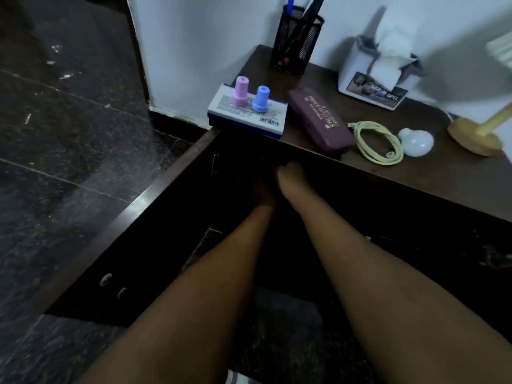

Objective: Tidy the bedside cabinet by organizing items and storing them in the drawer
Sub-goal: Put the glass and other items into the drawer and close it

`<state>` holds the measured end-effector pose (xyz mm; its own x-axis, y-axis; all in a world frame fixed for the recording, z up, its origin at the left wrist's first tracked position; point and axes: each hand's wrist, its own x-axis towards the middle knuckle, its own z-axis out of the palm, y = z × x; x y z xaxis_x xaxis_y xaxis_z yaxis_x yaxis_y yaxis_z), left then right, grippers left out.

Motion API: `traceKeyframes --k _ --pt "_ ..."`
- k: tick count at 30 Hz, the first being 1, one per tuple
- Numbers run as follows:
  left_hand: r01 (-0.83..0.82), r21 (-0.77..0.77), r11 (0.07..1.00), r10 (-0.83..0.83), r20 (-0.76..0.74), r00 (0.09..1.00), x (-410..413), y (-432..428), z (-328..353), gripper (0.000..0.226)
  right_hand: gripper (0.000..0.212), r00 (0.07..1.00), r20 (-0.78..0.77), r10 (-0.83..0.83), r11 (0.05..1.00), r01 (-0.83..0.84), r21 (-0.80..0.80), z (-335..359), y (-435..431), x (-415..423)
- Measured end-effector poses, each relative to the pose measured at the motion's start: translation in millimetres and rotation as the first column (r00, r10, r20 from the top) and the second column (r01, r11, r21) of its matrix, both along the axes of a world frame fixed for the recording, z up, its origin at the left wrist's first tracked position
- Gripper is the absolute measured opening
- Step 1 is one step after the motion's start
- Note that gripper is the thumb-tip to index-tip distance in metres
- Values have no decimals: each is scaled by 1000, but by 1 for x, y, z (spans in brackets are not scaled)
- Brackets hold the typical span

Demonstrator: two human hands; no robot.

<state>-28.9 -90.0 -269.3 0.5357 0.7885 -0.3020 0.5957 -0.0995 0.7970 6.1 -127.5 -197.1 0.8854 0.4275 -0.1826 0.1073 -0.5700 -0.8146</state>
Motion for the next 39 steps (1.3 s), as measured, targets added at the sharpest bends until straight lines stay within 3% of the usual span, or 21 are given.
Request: traceKeyframes --k 1,3,5,7,9,12,15,16,18,20,22,26,30,32,33,34,35,36,37,38,39 --pt "-41 -49 998 43 42 998 -10 -8 13 53 35 1000 15 -25 1000 24 6 4 -11 -8" --pt "-108 -30 994 110 67 992 -29 -29 22 55 30 971 224 -85 991 59 118 4 -39 -31" --pt "-109 163 981 86 138 987 -50 -49 34 54 17 901 401 -165 966 65 252 2 -74 -53" --pt "-141 308 941 39 316 948 -68 -64 49 36 15 796 568 -211 939 4 344 8 -103 -72" --pt "-222 352 909 5 525 851 -86 -73 73 20 17 694 694 -193 919 -119 375 23 -116 -85" --pt "-325 351 878 -45 738 674 -103 -74 130 23 13 580 788 -205 877 -248 411 64 -103 -88" --pt "-538 277 796 40 864 503 -107 -54 182 37 15 687 696 -209 858 -213 468 114 -73 -75" --pt "-590 274 760 82 859 505 -106 -41 195 40 19 736 663 -135 884 -213 417 129 -62 -69" --pt "-565 344 750 155 739 655 -107 -10 214 47 32 770 635 63 941 -258 221 154 -42 -58" --pt "-386 434 814 165 464 870 -106 24 220 54 42 743 630 224 946 -321 42 166 -23 -52" --pt "-168 469 867 68 222 973 -106 51 220 57 42 696 624 355 918 -384 -93 166 -9 -50" --pt "60 565 823 -163 134 977 -100 72 214 39 20 603 689 402 908 -363 -212 155 0 -45" --pt "4 622 783 -151 184 971 -99 69 207 22 21 653 690 313 928 -365 -76 153 -8 -43" --pt "-145 570 809 -102 378 920 -101 68 211 23 17 809 580 97 942 -262 207 157 -12 -49" --pt "-237 507 828 -34 468 883 -103 68 214 26 14 924 377 -73 882 -117 457 161 -14 -51" --pt "-323 431 843 54 529 847 -104 70 217 26 14 981 48 -187 723 104 683 167 -15 -53" --pt "-388 356 850 139 559 818 -105 73 220 25 17 939 -306 -158 537 342 771 171 -17 -57" --pt "-424 298 855 203 561 803 -105 76 221 22 17 835 -550 -30 404 513 757 172 -21 -60" --pt "-432 270 861 240 533 811 -105 80 223 21 15 750 -658 70 366 594 716 171 -22 -59" --pt "-415 280 866 250 476 843 -106 83 224 25 12 728 -677 105 433 579 691 171 -23 -61" --pt "-377 319 870 241 392 888 -108 87 224 31 11 791 -609 58 583 469 664 170 -25 -62"
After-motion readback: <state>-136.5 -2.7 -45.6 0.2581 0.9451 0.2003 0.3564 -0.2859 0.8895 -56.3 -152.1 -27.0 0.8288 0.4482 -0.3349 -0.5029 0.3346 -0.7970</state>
